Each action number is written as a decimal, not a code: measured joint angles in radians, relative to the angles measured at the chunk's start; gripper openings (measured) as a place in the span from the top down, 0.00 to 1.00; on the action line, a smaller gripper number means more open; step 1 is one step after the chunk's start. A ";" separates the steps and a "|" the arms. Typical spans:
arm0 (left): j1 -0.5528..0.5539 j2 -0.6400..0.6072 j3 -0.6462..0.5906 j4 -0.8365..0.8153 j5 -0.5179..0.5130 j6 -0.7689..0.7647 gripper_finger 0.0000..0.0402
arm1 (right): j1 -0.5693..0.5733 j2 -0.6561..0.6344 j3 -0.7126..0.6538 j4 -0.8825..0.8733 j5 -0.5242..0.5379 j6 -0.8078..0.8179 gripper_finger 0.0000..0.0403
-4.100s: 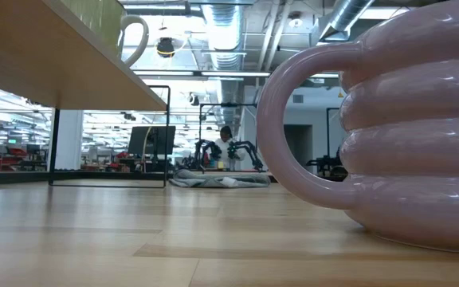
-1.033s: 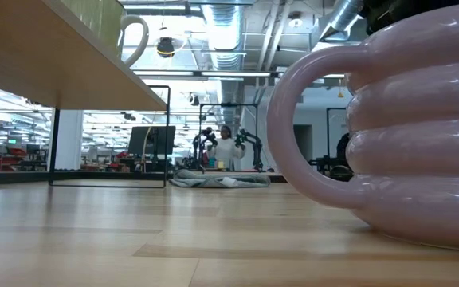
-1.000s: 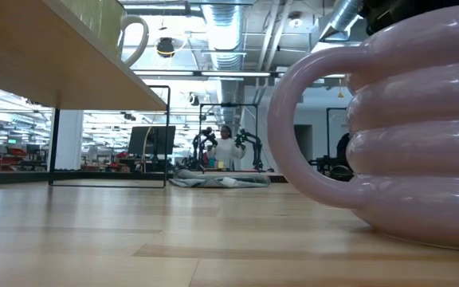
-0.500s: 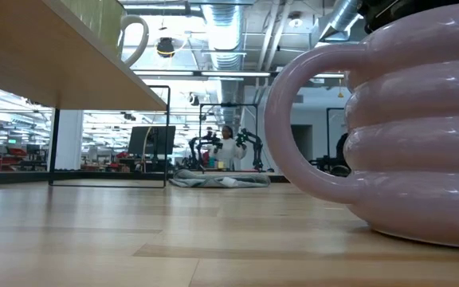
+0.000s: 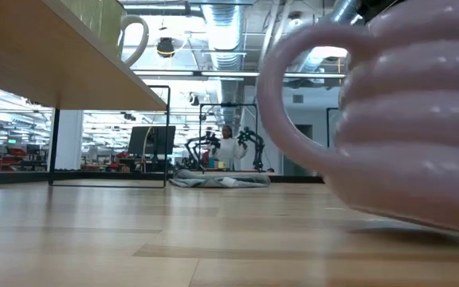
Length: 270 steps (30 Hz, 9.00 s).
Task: Stack small to large cups/mugs on shelf
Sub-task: Put the purple mug on the shelf
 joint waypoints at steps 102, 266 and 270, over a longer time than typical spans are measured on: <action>0.000 0.000 0.000 -0.076 0.008 -0.140 0.50 | -0.344 -0.002 0.351 -0.247 0.064 -2.075 0.90; 0.000 0.000 0.000 -0.165 0.062 -0.191 0.50 | -0.318 -0.002 0.447 -0.265 0.212 -1.406 0.60; 0.000 0.000 0.000 -0.202 0.101 -0.216 0.50 | -0.318 -0.002 0.453 -0.366 0.146 -1.095 0.60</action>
